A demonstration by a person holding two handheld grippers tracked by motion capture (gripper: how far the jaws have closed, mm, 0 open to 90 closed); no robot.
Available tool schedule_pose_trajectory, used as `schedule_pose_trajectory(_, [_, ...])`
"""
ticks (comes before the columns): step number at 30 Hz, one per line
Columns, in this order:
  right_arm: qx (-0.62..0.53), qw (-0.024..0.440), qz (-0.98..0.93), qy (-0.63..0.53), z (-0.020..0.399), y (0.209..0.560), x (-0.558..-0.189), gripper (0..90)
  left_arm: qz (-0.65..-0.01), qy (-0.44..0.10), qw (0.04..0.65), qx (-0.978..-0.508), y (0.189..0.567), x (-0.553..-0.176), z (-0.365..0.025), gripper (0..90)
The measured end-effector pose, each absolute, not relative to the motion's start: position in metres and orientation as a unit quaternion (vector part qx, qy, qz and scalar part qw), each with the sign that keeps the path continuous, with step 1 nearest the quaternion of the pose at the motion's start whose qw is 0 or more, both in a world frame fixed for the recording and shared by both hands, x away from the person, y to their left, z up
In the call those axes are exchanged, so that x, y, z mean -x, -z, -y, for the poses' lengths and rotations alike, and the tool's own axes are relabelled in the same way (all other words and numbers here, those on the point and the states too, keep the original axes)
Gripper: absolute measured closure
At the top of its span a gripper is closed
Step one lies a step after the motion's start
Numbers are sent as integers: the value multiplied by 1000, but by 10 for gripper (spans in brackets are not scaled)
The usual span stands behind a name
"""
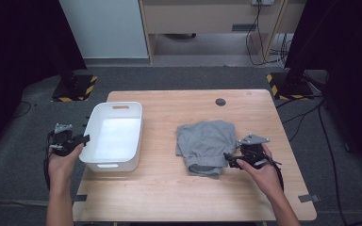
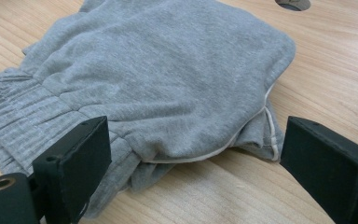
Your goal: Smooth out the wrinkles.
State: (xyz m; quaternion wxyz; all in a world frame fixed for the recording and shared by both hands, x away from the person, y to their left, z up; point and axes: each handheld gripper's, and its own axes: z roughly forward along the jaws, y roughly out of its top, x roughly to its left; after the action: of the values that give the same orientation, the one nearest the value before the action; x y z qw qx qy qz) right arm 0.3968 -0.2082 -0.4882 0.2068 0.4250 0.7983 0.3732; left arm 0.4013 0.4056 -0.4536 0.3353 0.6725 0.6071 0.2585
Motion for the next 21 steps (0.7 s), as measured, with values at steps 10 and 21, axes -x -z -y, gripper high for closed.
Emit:
schedule_pose_trajectory(10, [-421, 204, -802, -372, 207, 489, -397, 87, -603, -259, 335, -676, 464, -406, -406, 777])
schedule_pose_trajectory(21, [-421, 199, -805, -367, 207, 491, -397, 84, -608, -252, 341, -671, 464, -400, -398, 833])
